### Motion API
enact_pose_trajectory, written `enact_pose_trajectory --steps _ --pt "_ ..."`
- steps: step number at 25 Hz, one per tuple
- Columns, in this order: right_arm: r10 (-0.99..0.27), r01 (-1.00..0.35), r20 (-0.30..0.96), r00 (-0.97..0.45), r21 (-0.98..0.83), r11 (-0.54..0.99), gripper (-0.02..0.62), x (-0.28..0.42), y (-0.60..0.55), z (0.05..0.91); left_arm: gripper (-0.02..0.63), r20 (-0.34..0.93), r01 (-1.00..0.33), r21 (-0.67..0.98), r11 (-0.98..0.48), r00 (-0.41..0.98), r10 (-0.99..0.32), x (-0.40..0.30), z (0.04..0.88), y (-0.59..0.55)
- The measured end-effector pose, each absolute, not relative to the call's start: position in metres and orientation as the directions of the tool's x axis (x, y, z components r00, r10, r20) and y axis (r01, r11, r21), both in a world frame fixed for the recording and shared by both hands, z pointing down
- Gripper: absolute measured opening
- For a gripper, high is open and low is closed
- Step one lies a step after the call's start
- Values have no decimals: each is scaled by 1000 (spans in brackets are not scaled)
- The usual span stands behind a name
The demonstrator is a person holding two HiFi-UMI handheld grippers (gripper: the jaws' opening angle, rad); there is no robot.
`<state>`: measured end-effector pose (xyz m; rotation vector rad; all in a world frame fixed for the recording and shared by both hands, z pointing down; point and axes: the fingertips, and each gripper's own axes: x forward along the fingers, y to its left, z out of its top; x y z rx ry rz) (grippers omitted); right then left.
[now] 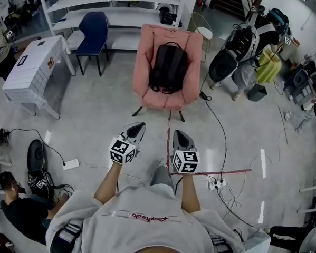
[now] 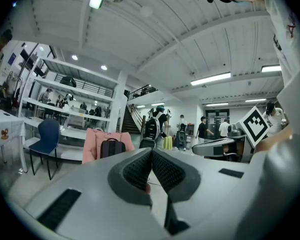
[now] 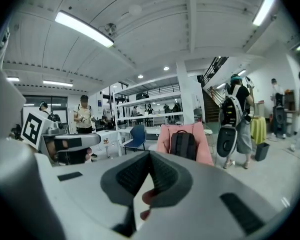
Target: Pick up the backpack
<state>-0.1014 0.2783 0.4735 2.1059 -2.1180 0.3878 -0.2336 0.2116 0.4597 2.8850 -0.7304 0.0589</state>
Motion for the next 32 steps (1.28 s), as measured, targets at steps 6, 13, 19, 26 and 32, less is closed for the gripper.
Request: enact_pose_trajectory --steps 6,13,19,26,32 --pt "-962 -994 273 -25 -106 -4 18 -88 260 485 11 90 -487 149 -861 873 -479 -222 468 190" --pt "-966 -994 257 -40 -111 11 18 -58 216 488 11 88 -495 140 -858 869 -487 -190 471 149" --pt "-968 -994 247 -50 -108 24 18 -20 169 482 11 78 -499 125 -857 866 -493 -151 461 105" --pt "-965 -992 246 -90 -110 65 18 28 108 471 10 78 -538 119 -834 843 -533 -106 445 45" --pt "-962 -991 251 -104 -111 78 18 74 62 469 11 87 -551 123 -825 834 -544 -63 443 0"
